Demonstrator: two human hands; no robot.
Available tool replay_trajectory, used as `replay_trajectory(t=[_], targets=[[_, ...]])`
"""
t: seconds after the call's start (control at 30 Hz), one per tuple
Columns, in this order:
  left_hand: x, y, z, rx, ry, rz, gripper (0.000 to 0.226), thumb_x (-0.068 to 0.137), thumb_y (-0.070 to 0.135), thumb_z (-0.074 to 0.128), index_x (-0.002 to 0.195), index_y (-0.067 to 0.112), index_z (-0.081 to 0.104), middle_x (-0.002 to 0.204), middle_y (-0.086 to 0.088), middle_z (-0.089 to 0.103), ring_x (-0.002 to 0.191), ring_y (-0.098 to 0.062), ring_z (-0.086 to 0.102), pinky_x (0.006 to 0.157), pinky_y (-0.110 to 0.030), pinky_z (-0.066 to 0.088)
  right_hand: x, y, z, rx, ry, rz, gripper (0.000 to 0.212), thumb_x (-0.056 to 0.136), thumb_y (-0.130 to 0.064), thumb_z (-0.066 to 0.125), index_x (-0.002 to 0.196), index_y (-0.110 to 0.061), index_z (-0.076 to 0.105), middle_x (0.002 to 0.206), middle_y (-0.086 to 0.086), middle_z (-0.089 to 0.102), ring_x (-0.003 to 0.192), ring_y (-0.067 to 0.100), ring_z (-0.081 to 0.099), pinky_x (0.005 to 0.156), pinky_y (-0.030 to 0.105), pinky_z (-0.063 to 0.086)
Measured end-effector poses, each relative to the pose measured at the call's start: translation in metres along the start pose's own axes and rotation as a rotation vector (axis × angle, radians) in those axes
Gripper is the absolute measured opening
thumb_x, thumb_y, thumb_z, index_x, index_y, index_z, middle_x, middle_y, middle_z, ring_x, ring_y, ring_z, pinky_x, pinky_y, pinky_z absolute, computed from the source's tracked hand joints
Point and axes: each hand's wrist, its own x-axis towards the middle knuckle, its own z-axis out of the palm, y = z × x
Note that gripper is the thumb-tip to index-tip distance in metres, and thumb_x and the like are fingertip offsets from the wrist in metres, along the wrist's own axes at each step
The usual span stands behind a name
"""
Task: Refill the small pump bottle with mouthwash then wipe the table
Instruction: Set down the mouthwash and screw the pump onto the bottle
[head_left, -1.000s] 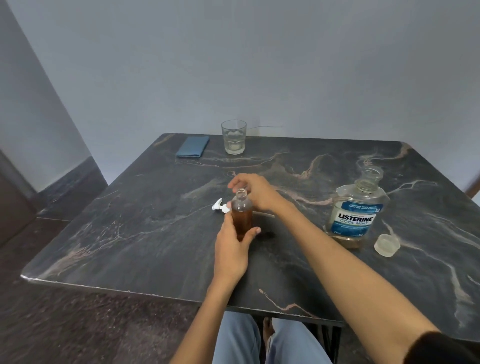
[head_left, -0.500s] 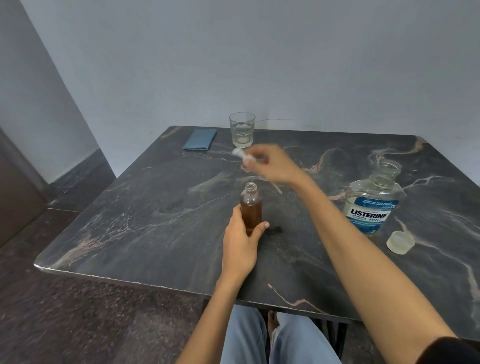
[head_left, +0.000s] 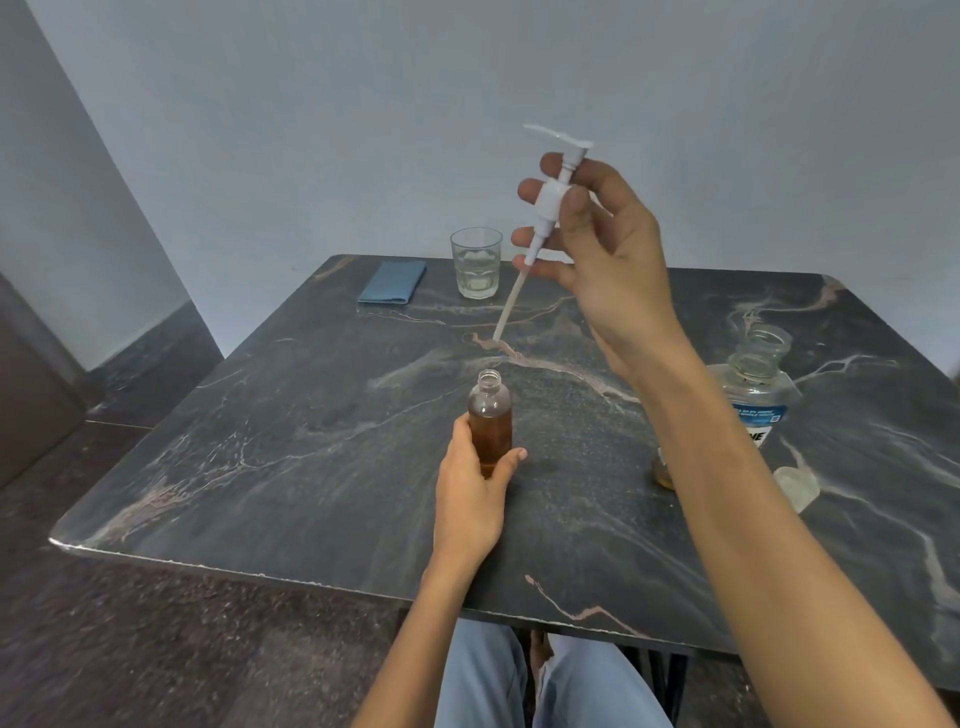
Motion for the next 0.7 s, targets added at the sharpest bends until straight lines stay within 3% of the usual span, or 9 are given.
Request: replay_trajectory(t=[0.1, 0.23, 0.43, 0.6, 0.7], targets=[[0.0, 0.0, 0.0, 0.009, -0.006, -0.004, 0.042, 0.085, 0.03, 0.067, 0.115, 0.035, 0.039, 0.1, 0.021, 0.054, 0.092, 0.0, 0.055, 0.077, -0.017, 0.042, -0.003, 0.008, 0.003, 0.001, -0.028, 0.034, 0.023, 0.1, -0.015, 0.037, 0.118, -0.013, 0.051, 0.105, -0.001, 0.063, 0.078, 0.011, 0.066, 0.076, 0.034, 0.057], [0.0, 0.001, 0.0, 0.018, 0.0, -0.01, 0.041, 0.084, 0.03, 0.067, 0.114, 0.036, 0.039, 0.096, 0.02, 0.055, 0.086, 0.005, 0.055, 0.071, -0.014, 0.041, -0.009, 0.022, 0.004, -0.018, -0.048, 0.088, 0.022, 0.099, -0.016, 0.039, 0.116, -0.015, 0.053, 0.105, -0.003, 0.064, 0.079, 0.012, 0.066, 0.075, 0.033, 0.057], [-0.001, 0.003, 0.0, 0.008, 0.001, -0.013, 0.045, 0.085, 0.028, 0.067, 0.122, 0.026, 0.042, 0.106, 0.013, 0.057, 0.095, -0.006, 0.056, 0.082, -0.025, 0.046, -0.024, 0.049, 0.008, -0.064, -0.128, 0.158, 0.024, 0.098, -0.016, 0.04, 0.119, -0.013, 0.051, 0.106, -0.003, 0.064, 0.078, 0.01, 0.066, 0.074, 0.029, 0.057], [-0.002, 0.004, -0.001, -0.021, 0.008, -0.017, 0.045, 0.084, 0.025, 0.068, 0.123, 0.019, 0.046, 0.103, 0.003, 0.061, 0.092, -0.016, 0.058, 0.078, -0.028, 0.046, -0.041, 0.072, 0.007, -0.081, -0.188, 0.222, 0.027, 0.098, -0.012, 0.04, 0.122, -0.006, 0.05, 0.107, 0.002, 0.064, 0.086, 0.007, 0.065, 0.081, 0.021, 0.052], [-0.002, 0.006, -0.001, -0.021, 0.001, -0.02, 0.047, 0.084, 0.024, 0.067, 0.125, 0.019, 0.045, 0.111, 0.002, 0.061, 0.099, -0.016, 0.058, 0.084, -0.032, 0.048, -0.049, 0.08, 0.005, -0.053, -0.198, 0.24, 0.027, 0.097, -0.011, 0.039, 0.121, -0.005, 0.051, 0.104, 0.001, 0.065, 0.089, 0.005, 0.065, 0.083, 0.019, 0.049]])
